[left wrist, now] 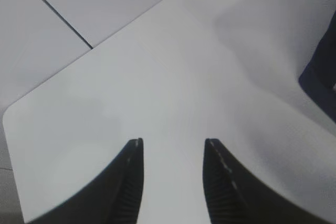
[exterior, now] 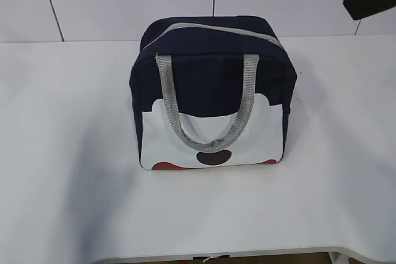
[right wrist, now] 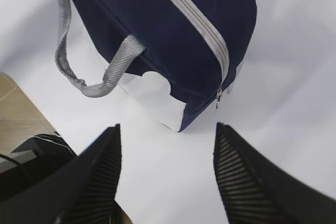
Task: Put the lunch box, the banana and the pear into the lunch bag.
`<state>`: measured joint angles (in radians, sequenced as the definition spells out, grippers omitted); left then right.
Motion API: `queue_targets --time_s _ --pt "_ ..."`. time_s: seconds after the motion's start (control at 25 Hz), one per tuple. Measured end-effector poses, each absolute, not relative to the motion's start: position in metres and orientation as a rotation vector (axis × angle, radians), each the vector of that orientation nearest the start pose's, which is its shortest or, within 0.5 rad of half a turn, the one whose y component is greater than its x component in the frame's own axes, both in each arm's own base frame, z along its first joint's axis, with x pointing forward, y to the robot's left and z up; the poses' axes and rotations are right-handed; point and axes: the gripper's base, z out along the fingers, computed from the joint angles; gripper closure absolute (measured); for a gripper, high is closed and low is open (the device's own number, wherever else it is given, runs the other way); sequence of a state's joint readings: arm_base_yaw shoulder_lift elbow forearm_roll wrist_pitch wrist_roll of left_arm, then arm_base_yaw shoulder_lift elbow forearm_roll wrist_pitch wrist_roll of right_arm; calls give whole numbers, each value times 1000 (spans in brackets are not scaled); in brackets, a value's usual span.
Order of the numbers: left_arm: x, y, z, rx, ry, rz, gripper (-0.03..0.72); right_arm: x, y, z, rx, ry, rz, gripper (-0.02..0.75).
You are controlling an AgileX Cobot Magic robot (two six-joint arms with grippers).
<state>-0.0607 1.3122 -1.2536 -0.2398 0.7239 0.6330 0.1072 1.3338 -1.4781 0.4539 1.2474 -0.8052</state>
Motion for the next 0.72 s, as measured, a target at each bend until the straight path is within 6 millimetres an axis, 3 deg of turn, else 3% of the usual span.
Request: queue_targets --time_s 0.44,0.72 --pt "229 -40 419 591 2053 -144 414 221 62 439 -1005 2162 274 274" --pt "204 -48 425 616 2082 -301 414 195 58 455 -978 2108 235 274"
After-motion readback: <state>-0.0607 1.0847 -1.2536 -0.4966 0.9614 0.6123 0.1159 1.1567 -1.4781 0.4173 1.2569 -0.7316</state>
